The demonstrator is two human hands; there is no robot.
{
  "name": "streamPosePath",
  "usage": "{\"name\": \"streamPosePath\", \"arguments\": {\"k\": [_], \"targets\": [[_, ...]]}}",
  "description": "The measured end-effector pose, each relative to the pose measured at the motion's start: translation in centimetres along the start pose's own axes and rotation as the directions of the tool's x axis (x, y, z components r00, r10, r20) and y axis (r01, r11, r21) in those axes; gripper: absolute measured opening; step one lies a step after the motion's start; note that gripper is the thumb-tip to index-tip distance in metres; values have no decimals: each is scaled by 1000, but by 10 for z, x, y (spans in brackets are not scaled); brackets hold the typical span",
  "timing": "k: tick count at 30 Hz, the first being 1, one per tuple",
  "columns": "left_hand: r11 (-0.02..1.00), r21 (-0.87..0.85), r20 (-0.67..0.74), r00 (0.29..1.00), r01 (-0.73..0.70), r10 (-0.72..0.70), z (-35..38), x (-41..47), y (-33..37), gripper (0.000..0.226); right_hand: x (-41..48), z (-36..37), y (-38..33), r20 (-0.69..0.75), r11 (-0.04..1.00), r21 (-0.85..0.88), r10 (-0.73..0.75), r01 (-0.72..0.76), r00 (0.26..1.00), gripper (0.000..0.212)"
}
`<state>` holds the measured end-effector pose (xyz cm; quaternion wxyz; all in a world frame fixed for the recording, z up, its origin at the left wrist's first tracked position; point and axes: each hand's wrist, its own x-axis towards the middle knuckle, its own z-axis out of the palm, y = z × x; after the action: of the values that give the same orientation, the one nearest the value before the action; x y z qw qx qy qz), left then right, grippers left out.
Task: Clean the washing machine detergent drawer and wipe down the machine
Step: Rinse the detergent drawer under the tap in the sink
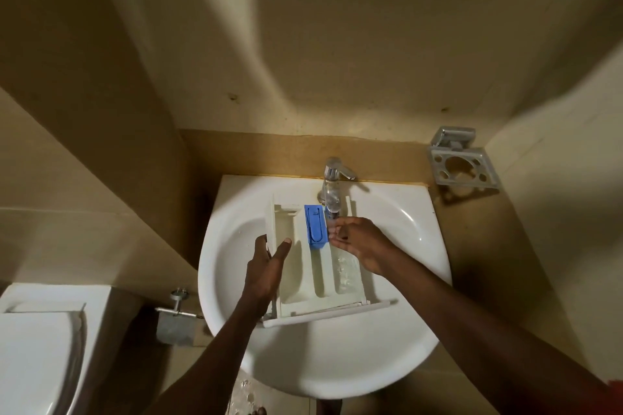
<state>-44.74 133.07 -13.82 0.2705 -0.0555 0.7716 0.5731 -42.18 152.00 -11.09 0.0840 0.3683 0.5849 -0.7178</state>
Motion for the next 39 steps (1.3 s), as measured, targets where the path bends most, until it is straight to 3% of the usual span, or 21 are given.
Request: {"name": "streamPosePath", "arguments": {"k": [4, 9, 13, 14, 16, 18, 20, 22, 24, 25, 27, 28, 30, 32, 34, 37, 39], "targets": [[999, -42, -48, 999, -17, 15, 10, -11, -7, 34, 1, -3, 3, -36, 999, -42, 6, -8, 999, 22], [993, -115, -43, 998, 35, -40, 8, -11, -18, 30, 0, -10, -3, -76, 983, -166, -91, 77, 993, 18], [987, -154, -10, 999, 46, -48, 7, -10, -20, 33, -3, -6, -6, 67, 985, -170, 2, 9, 998, 30], [984, -169, 4, 999, 51, -51, 8, -10, -19, 35, -2, -4, -6, 77, 948, -317, -4, 28, 997, 32], [976, -209, 32, 998, 63, -58, 9, -9, -17, 39, -6, 1, -7, 77, 717, -688, -81, 112, 994, 31], [970, -239, 28, 999, 51, -46, 10, -7, -16, 41, -9, 6, -5, 91, 537, -830, -136, 151, 987, 25], [970, -243, -2, 1000, 17, -18, 14, -5, -16, 44, -9, 11, -1, 79, 483, -870, -63, 100, 995, 22], [974, -226, -27, 1000, -18, 12, 17, -4, -17, 45, -7, 7, -1, 42, 542, -840, 54, 6, 998, 19], [976, -213, -50, 998, -44, 34, 20, -6, -17, 46, -10, -4, 1, 11, 839, -522, 189, -156, 982, 21], [975, -214, -67, 997, -54, 41, 21, -6, -17, 45, -17, -8, 3, 15, 933, -299, 215, -201, 976, 23], [975, -212, -94, 994, -66, 47, 22, -6, -15, 45, -30, -8, 11, 124, 982, -75, 181, -172, 976, 25], [977, -206, -101, 994, -63, 43, 22, -5, -14, 46, -36, -5, 15, 204, 984, -100, 168, -150, 965, 24], [979, -200, -101, 995, -49, 29, 23, -3, -15, 47, -39, 3, 21, 274, 900, -435, 107, 24, 956, 24], [978, -199, -109, 993, -55, 33, 25, -2, -15, 45, -29, -2, 15, 173, 755, -645, -9, 120, 985, 28], [977, -202, -124, 992, -62, 37, 25, -4, -16, 44, -22, -12, 7, 61, 710, -698, -70, 93, 996, 28], [977, -204, -134, 990, -63, 35, 26, -3, -16, 44, -19, -15, 6, 41, 586, -810, -1, 34, 999, 35], [976, -208, -145, 989, -58, 28, 26, -2, -16, 43, -22, -6, 9, 28, 660, -752, 46, -9, 999, 34]]}}
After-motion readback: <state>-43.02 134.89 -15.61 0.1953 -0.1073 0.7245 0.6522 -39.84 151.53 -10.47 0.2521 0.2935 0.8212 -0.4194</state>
